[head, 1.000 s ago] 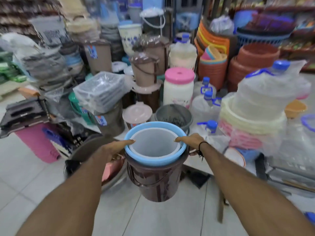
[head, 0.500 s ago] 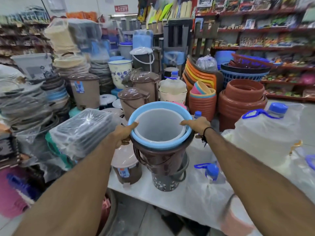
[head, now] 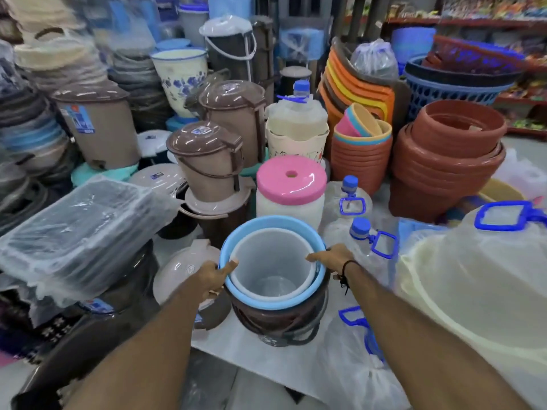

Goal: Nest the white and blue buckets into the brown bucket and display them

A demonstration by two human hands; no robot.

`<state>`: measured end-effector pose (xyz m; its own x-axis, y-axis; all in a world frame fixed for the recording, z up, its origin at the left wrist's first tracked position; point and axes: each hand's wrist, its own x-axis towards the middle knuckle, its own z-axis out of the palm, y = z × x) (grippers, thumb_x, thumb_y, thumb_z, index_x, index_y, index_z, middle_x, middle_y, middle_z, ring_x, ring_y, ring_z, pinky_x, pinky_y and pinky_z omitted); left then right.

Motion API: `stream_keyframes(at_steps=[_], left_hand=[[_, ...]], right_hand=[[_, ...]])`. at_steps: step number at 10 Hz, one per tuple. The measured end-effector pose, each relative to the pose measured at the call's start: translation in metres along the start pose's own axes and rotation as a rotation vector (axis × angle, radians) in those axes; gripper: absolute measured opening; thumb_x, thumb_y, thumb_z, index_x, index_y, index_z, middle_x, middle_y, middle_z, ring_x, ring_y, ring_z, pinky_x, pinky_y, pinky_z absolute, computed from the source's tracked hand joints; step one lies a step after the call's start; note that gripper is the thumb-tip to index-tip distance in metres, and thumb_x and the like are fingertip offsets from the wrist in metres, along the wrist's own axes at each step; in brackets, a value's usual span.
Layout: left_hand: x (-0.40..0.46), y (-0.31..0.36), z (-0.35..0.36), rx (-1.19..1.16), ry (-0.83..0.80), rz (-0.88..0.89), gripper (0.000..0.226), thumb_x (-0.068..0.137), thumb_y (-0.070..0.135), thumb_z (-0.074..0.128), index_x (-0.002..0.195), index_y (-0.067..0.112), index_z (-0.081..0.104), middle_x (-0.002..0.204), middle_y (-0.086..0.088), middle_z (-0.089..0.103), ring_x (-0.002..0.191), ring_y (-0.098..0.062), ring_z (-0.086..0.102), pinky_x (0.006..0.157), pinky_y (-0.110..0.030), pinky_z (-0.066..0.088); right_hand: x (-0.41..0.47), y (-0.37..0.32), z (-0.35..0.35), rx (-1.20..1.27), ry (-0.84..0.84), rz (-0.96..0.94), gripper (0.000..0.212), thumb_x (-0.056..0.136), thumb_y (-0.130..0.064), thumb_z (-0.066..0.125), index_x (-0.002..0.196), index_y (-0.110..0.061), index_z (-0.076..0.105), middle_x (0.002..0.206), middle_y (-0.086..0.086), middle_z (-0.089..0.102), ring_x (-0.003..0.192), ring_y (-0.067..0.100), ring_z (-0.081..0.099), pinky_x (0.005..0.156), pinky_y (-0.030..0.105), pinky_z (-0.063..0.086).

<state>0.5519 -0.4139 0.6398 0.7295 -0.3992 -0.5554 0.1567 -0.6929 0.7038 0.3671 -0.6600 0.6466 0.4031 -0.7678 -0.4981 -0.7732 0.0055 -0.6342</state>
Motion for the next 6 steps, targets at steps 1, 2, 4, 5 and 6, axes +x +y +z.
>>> stream_keyframes(at_steps=[1,2,4,5,6], left_hand=[[0.018,-0.018,0.009,0.055,-0.028,-0.057,0.060,0.084,0.064,0.061,0.098,0.006,0.061,0.077,-0.010,0.061,0.058,-0.022,0.053,0.053,-0.026,0.045],[0.045,-0.038,0.030,0.035,-0.101,-0.074,0.053,0.088,0.049,0.067,0.100,-0.002,0.062,0.064,-0.007,0.056,0.042,-0.014,0.048,0.039,-0.019,0.040],[0.073,-0.030,0.027,0.406,-0.207,0.131,0.033,0.087,0.051,0.067,0.088,0.019,0.060,0.072,0.003,0.060,0.060,-0.009,0.057,0.049,-0.014,0.045],[0.090,0.001,0.014,0.718,-0.088,0.339,0.045,0.084,0.062,0.061,0.100,0.020,0.060,0.096,-0.001,0.062,0.088,-0.018,0.065,0.072,-0.026,0.054],[0.122,0.058,-0.006,0.838,0.347,0.823,0.056,0.091,0.051,0.046,0.127,0.009,0.056,0.122,-0.014,0.058,0.111,-0.037,0.060,0.084,-0.045,0.052]], right_hand=[[0.012,0.016,0.017,-0.042,-0.050,0.046,0.061,0.060,-0.045,0.087,0.104,-0.008,0.067,0.097,0.007,0.069,0.081,0.025,0.066,0.064,0.033,0.050],[0.036,0.036,0.040,-0.121,-0.082,0.093,0.061,0.065,-0.043,0.086,0.112,-0.009,0.067,0.104,0.009,0.070,0.083,0.025,0.064,0.068,0.032,0.049],[0.050,0.039,0.051,-0.281,-0.040,0.123,0.074,0.063,-0.053,0.078,0.123,-0.013,0.060,0.119,0.011,0.067,0.103,0.029,0.065,0.084,0.038,0.055],[0.044,0.001,0.039,-0.464,0.124,0.009,0.076,0.066,-0.064,0.068,0.123,-0.016,0.056,0.122,0.010,0.063,0.110,0.031,0.060,0.091,0.042,0.051],[0.044,-0.062,0.009,-0.565,0.589,-0.333,0.062,0.071,-0.061,0.059,0.113,-0.015,0.057,0.110,0.009,0.065,0.105,0.031,0.059,0.087,0.046,0.043]])
